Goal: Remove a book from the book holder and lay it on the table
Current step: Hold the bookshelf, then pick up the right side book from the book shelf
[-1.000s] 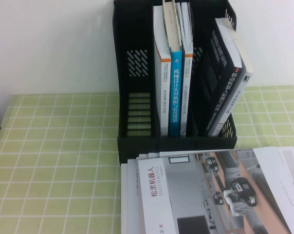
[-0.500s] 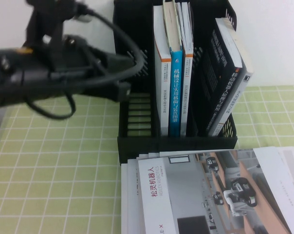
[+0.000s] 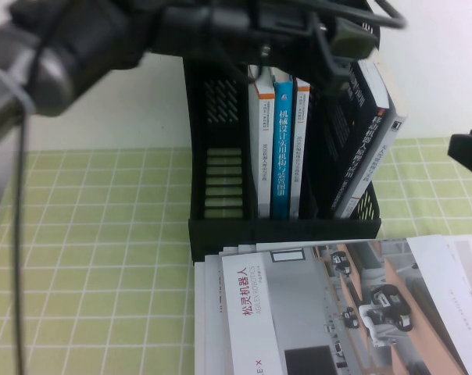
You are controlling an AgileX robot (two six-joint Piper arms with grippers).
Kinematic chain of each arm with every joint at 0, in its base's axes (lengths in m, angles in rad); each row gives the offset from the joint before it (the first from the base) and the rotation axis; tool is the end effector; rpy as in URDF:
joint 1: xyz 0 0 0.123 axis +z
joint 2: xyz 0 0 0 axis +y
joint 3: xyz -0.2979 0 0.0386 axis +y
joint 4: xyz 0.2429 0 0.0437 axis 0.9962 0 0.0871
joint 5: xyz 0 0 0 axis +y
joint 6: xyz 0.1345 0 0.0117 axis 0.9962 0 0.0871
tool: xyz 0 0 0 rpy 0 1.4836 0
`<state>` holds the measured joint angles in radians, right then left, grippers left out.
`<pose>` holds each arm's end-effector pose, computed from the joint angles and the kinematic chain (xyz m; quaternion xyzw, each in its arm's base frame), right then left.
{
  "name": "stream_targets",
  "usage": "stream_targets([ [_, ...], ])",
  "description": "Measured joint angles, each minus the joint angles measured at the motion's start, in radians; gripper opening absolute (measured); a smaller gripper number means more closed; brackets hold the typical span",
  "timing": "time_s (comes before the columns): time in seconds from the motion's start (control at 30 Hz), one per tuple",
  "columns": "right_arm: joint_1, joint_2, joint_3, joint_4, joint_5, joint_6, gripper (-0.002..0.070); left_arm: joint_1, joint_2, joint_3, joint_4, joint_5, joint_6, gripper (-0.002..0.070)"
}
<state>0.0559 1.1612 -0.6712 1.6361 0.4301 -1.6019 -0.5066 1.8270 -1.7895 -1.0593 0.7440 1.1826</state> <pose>0.2624 0.0710 0.2912 -0.1262 0.8060 0.2022 0.5417 0.3623 -0.2923 0.3962 0.4572 0.6620 -0.3197 0.5005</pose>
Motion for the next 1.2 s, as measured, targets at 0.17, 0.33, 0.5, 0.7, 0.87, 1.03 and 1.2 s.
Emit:
stream_targets([
  [0.17,0.0,0.099,0.0,0.058,0.034,-0.121,0.0239,-0.043,0.138,-0.115,0.048,-0.028,0.004,-0.0003],
  [0.33,0.0,0.196,-0.041,0.064,0.073,-0.164,0.0239,-0.045,0.244,-0.166,0.058,-0.056,0.006,-0.0003],
  [0.5,0.0,0.292,-0.121,0.066,0.129,-0.17,0.0244,-0.045,0.265,-0.182,0.097,-0.058,-0.015,-0.0003],
  [0.7,0.0,0.392,-0.189,0.066,0.173,-0.17,0.031,-0.05,0.261,-0.193,0.208,-0.056,-0.141,-0.0003],
  [0.87,0.015,0.458,-0.215,0.068,0.196,-0.174,0.0354,-0.043,0.255,-0.201,0.259,-0.039,-0.203,-0.0003],
  [1.03,0.061,0.519,-0.254,0.068,0.185,-0.231,0.0361,-0.042,0.249,-0.203,0.317,-0.032,-0.261,-0.0003],
  [1.2,0.084,0.546,-0.289,0.068,0.103,-0.356,0.0349,-0.033,0.247,-0.207,0.327,-0.023,-0.275,-0.0003],
])
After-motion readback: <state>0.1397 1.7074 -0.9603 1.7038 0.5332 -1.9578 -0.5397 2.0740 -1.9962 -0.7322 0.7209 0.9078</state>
